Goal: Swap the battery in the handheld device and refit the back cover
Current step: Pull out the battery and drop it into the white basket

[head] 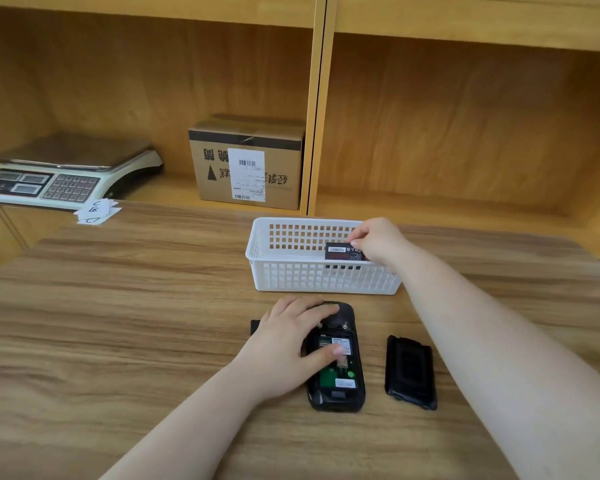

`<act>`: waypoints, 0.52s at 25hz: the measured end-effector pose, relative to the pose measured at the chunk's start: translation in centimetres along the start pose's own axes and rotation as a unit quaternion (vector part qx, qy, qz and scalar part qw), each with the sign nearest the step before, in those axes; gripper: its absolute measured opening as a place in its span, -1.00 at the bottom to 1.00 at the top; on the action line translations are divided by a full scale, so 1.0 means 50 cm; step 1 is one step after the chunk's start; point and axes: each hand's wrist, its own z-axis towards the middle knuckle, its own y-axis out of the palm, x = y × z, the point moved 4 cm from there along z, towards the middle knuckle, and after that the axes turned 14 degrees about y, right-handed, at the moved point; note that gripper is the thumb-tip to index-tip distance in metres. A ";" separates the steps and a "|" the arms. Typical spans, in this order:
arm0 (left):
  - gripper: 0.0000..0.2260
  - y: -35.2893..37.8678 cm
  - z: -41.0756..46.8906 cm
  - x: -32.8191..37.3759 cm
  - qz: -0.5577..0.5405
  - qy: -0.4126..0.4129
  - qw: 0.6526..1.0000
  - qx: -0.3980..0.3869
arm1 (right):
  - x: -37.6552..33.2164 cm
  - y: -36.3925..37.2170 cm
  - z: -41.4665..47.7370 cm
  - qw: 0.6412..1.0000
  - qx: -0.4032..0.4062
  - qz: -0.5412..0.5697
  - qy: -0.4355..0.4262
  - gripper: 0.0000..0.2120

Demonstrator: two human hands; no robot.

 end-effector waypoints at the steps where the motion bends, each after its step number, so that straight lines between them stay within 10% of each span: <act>1: -0.46 -0.002 0.001 -0.002 0.002 -0.005 1.000 0.005 | -0.002 0.005 0.003 1.000 -0.010 -0.029 -0.001 -0.82; 13: -0.49 -0.013 0.001 -0.033 -0.018 -0.040 0.998 0.040 | 0.004 -0.005 -0.013 0.993 -0.037 -0.107 0.015 -0.77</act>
